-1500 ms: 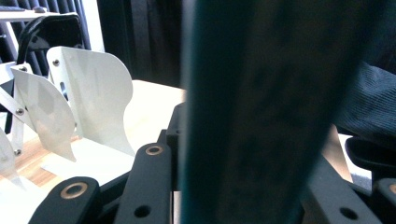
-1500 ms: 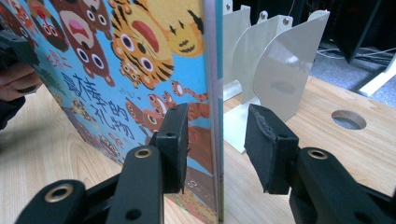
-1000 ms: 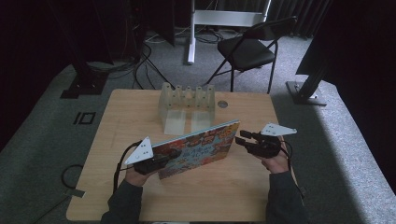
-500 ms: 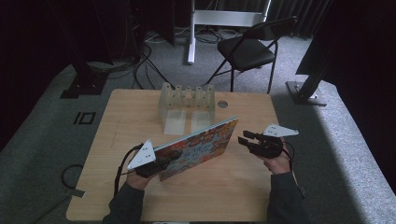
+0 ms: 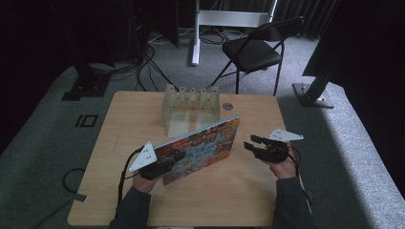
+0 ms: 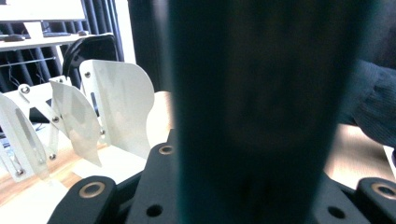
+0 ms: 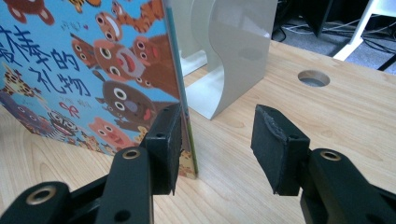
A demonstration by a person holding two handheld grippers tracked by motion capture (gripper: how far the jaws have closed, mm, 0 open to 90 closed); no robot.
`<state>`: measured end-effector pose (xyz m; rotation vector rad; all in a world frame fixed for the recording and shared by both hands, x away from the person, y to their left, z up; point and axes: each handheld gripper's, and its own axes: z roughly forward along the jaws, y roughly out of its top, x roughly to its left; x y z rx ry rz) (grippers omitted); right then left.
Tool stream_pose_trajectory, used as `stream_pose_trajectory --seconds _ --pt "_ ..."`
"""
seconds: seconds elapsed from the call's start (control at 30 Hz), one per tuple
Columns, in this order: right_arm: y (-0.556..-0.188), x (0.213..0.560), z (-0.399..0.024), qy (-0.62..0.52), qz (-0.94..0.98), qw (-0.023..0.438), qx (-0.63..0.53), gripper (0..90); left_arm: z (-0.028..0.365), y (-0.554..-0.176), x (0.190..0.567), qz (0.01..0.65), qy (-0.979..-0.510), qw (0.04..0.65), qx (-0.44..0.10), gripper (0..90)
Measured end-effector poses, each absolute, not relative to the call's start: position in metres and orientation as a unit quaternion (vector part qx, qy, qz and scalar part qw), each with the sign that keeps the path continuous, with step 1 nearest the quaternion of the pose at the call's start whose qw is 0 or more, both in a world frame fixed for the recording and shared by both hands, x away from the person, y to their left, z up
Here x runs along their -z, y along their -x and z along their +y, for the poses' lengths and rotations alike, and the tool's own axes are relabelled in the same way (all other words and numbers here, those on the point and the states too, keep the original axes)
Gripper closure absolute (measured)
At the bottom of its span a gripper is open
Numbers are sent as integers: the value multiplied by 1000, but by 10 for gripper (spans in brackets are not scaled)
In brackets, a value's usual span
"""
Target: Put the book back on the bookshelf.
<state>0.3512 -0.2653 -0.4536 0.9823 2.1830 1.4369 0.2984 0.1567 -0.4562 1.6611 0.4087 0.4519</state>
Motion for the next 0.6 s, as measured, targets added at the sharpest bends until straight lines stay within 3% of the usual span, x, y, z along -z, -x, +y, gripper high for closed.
stream_pose_trajectory --seconds 0.6 --pt "-351 470 -266 -360 778 174 -485 476 158 -306 474 195 -711 659 -146 714"
